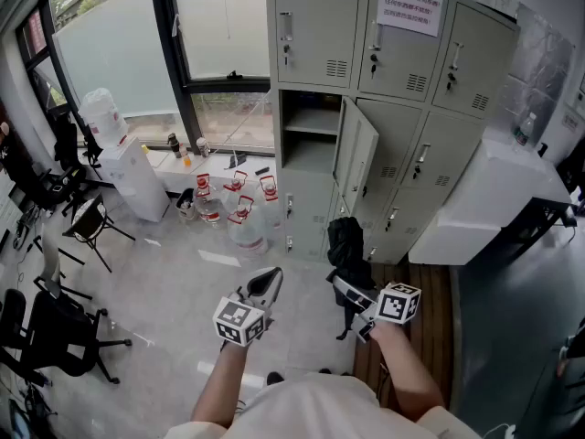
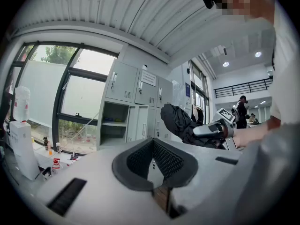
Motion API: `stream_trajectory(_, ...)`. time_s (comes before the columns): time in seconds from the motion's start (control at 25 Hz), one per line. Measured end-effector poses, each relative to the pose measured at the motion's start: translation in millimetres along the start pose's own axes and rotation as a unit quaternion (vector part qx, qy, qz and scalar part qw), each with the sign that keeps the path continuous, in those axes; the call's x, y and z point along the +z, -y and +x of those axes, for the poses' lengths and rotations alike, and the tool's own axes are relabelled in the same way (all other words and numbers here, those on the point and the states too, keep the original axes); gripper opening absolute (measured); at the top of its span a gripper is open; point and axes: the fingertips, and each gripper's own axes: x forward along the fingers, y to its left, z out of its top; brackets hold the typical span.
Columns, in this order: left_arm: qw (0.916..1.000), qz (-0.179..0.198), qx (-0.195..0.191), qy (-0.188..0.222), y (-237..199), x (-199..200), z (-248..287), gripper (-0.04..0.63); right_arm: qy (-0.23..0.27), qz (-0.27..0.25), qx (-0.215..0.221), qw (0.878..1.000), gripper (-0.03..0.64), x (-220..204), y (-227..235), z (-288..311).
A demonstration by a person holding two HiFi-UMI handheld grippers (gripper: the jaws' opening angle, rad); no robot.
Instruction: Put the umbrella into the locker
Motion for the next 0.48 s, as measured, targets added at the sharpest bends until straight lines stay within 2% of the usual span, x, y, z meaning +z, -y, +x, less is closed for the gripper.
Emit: stream_trajectory(0.48, 1.0000, 0.001, -0.005, -0.003, 6.3, -0.8, 3.3, 0.005, 0.000, 0.001, 0.004, 1.000, 0.249, -1.3, -2.4, -2.7)
